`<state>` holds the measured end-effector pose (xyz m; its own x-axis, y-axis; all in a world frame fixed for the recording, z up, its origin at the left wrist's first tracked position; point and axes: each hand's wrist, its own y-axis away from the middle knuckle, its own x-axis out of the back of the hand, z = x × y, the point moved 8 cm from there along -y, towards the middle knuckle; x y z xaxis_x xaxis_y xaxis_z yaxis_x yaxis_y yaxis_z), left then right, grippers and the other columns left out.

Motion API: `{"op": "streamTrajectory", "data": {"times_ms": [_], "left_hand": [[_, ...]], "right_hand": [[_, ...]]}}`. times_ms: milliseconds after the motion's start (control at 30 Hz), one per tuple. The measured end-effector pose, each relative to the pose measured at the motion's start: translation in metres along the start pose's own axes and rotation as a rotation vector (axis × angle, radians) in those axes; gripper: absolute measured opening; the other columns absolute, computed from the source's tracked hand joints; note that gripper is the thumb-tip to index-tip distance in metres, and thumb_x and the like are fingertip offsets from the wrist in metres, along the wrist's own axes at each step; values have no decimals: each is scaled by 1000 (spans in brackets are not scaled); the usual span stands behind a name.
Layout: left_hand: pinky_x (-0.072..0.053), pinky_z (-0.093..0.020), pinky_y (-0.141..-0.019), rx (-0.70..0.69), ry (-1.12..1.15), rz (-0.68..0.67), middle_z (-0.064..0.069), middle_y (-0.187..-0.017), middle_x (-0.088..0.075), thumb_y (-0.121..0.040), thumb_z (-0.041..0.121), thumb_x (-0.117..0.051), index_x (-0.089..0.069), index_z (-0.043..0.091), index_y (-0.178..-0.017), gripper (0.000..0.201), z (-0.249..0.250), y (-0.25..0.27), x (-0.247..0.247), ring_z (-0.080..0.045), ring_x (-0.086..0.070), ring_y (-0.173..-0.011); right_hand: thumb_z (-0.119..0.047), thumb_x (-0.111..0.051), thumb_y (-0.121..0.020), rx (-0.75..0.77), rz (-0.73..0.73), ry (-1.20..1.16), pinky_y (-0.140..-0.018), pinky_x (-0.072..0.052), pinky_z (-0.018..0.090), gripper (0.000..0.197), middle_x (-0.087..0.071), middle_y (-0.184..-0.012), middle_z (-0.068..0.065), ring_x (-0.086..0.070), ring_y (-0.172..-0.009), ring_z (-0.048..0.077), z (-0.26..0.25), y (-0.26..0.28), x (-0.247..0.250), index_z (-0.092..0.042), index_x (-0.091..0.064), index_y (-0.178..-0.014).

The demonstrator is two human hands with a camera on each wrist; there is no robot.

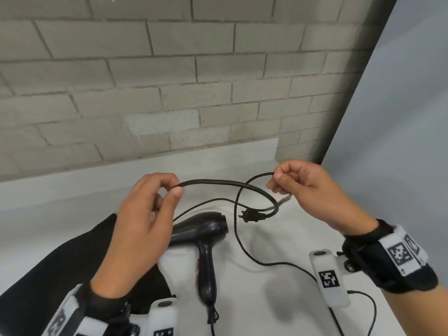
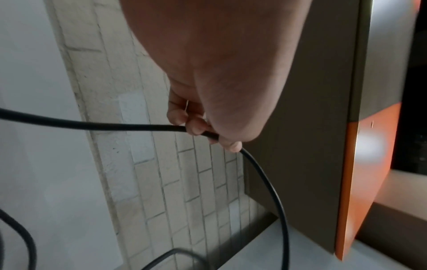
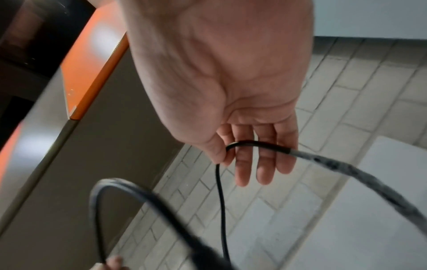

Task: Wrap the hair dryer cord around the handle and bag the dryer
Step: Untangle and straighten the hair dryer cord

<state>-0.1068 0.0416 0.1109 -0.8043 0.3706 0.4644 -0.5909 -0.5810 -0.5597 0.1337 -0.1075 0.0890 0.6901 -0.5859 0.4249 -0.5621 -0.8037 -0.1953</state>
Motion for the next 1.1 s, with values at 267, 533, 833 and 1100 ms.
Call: {"op": "streamTrajectory", "data": {"times_ms": [267,533,833,1100], "left_hand": [[-36,-8,-52,-1,0,62,20,-72,-57,-95,33,-54,-58,33,-91,5,20,10,34,-11,-48,-52],[-37,-25,-80,-232,-290,-149,16,-86,-56,-100,44,-45,-57,27,-95,21,46,2,-11,-5,-47,-81],[-35,-19,-53,13,-123,-659,7,-58,-44,-95,50,-50,-52,13,-67,47,-46,5,-51,-4,-40,-52],[-37,-27,-58,167,-61,-381,4,-60,-44,-101,36,-47,-48,17,-67,39,-107,-29,-15,-5,-40,-54]], "right_hand": [[-29,-53,-99,-120,24,179,-84,-52,28,18,-72,-93,-6,-67,-90,10,41,31,-16,-25,-68,-90],[-44,-65,-87,25,-288,-342,-58,-50,27,31,-69,-76,8,-60,-58,21,-80,65,-52,-17,-69,-103],[-16,-49,-99,28,334,-345,-43,-20,18,21,-40,-55,-7,-26,-46,8,-42,70,46,-6,-66,-95],[-9,-56,-94,-230,401,329,-44,-45,31,24,-68,-73,-6,-50,-53,29,54,111,94,-21,-66,-75]]}}
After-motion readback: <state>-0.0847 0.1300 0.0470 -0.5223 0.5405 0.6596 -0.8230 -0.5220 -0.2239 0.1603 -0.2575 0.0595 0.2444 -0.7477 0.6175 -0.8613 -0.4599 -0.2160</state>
